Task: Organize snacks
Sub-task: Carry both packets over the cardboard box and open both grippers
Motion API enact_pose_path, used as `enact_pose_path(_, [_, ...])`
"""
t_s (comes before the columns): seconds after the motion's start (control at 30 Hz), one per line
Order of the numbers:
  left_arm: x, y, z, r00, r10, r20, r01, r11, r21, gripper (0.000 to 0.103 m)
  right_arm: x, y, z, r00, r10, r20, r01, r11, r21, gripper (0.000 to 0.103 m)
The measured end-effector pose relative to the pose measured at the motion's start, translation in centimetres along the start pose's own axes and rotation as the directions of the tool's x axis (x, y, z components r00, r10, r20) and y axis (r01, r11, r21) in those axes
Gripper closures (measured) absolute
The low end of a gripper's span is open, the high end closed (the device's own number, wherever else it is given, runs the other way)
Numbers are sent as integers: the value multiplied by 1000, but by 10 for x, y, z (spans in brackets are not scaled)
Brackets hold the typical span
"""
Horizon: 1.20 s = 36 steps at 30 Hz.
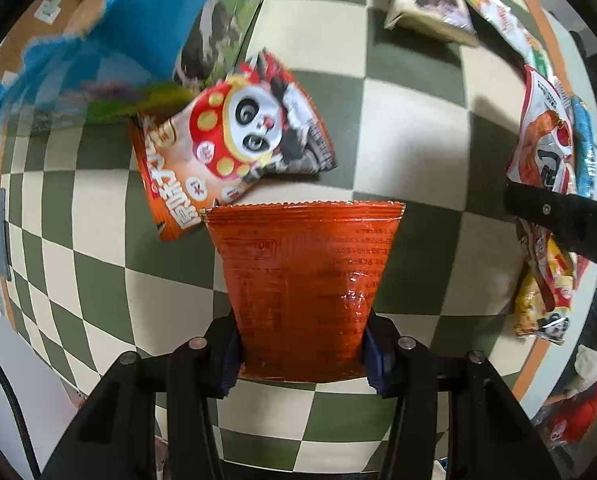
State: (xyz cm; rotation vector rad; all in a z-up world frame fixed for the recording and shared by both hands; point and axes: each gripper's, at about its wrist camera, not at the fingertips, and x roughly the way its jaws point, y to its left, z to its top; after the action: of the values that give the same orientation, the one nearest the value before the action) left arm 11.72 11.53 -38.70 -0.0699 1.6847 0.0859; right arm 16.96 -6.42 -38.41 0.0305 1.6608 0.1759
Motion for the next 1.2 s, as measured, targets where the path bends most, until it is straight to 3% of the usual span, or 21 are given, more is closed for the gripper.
enact_pose_path(0.23, [-63, 32, 13, 995, -49, 93, 47, 999, 22, 58, -54, -43, -3, 996, 75, 50, -76, 997, 14, 50])
enact_pose_path(0.53, [-186, 100, 30, 966, -134, 221, 128, 991, 41, 58, -135, -34, -22, 968, 191, 161, -192, 981, -13, 50])
enact_pose_path(0.67, [-235, 135, 45, 955, -119, 270, 115, 993, 31, 58, -163, 7, -34, 946, 240, 220, -237, 971, -40, 50])
enact_pose_path(0.83, [-261, 188, 75, 949, -95, 300, 96, 995, 12, 58, -184, 73, -30, 919, 300, 257, -292, 954, -69, 50])
enact_pose_path(0.97, [-253, 218, 106, 955, -97, 279, 96, 995, 16, 58, -182, 134, -10, 911, 318, 263, -310, 948, -72, 50])
enact_pose_path(1.1, [-233, 183, 135, 965, -94, 247, 90, 996, 27, 58, -171, 187, 25, 908, 334, 252, -332, 942, -52, 50])
enact_pose_path(1.2, [-217, 208, 165, 973, -112, 200, 108, 994, 31, 58, -156, 223, 57, 912, 325, 249, -327, 944, -38, 50])
